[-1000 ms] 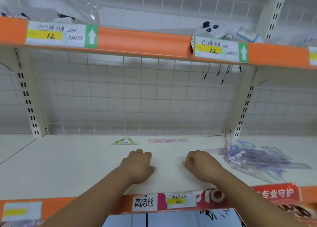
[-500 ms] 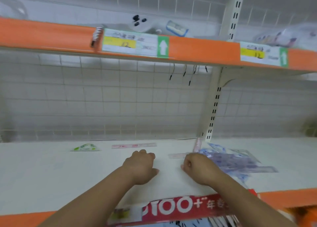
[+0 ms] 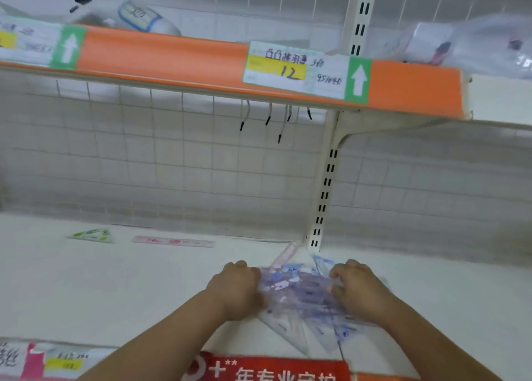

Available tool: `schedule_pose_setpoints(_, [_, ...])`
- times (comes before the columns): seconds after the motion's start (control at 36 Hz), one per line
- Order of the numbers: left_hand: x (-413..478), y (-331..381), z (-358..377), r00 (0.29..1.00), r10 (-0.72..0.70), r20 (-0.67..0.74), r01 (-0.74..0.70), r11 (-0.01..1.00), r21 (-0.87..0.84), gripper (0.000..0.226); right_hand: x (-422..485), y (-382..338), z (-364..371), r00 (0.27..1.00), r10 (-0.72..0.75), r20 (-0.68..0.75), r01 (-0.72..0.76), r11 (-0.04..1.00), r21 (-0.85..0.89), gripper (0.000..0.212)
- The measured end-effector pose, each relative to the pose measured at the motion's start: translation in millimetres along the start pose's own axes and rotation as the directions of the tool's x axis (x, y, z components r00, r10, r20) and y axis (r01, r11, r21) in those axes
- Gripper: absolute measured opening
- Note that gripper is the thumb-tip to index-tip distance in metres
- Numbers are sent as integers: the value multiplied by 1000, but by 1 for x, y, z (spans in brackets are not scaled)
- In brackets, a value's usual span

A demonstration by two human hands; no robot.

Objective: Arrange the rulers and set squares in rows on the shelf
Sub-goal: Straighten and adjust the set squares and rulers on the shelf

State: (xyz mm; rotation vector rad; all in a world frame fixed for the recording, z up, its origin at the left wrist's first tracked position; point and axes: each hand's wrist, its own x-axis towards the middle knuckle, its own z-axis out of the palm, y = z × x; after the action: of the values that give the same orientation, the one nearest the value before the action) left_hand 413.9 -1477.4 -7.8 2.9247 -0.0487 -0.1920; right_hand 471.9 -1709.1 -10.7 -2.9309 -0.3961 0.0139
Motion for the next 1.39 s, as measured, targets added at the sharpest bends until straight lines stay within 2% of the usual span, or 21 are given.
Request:
schedule_pose_setpoints(0.14, [9,25,16,1000,-3,13,2,999,37,76,8,3,12,995,-84,47,83,996,27,53])
schedule_pose_setpoints(0.28, [17,32,23,998,-63,0,63,998,31,71,17,1,23,987,-141,72,139,990,36,65])
schedule_pose_setpoints(0.36, [19,31,21,997,-81,-18,81,996,24,63,20,3,24,988,-145,54,141,987,73,58])
schedule_pose_setpoints(0.5, [23,28,21,993,-119,-23,119,993,14,42,21,8,17,991,-128,-24,130,988,82,22])
schedule_pose_setpoints(0.61, [26,25,24,989,-137,-62,139,990,16,38,22,10,14,994,-101,-42,104,992,75,22])
schedule_pose_setpoints(0.67, [27,25,26,989,-132,-71,133,991,16,49,22,11,15,993,-113,-19,114,989,90,33])
schedule_pose_setpoints(0.75, [27,26,28,992,-125,-32,126,991,44,77,23,12,17,987,-135,88,126,988,94,61])
schedule_pose_setpoints(0.81, [27,27,28,991,-130,-17,131,990,53,81,25,12,16,986,-121,116,110,989,99,70])
schedule_pose_setpoints(0.86, [28,26,28,990,-136,-21,136,990,21,73,27,14,15,989,-90,115,73,987,144,75])
schedule_pose_setpoints(0.92, [28,26,27,988,-147,-36,147,989,-21,57,29,18,15,993,-50,107,26,975,221,70])
schedule_pose_setpoints(1.0, [28,25,26,986,-166,-35,160,979,-126,39,30,26,15,998,-10,68,-12,950,312,51])
schedule_pose_setpoints(1.11, [28,20,23,983,-174,-66,151,953,-263,20,31,32,10,997,-26,67,6,960,280,36])
schedule_pose_setpoints(1.22, [30,16,21,981,-177,-86,144,943,-299,15,33,36,8,997,-44,57,26,959,283,35])
schedule_pose_setpoints(1.39, [29,19,13,977,-165,-133,104,920,-379,29,36,37,11,998,-68,-12,69,959,274,34])
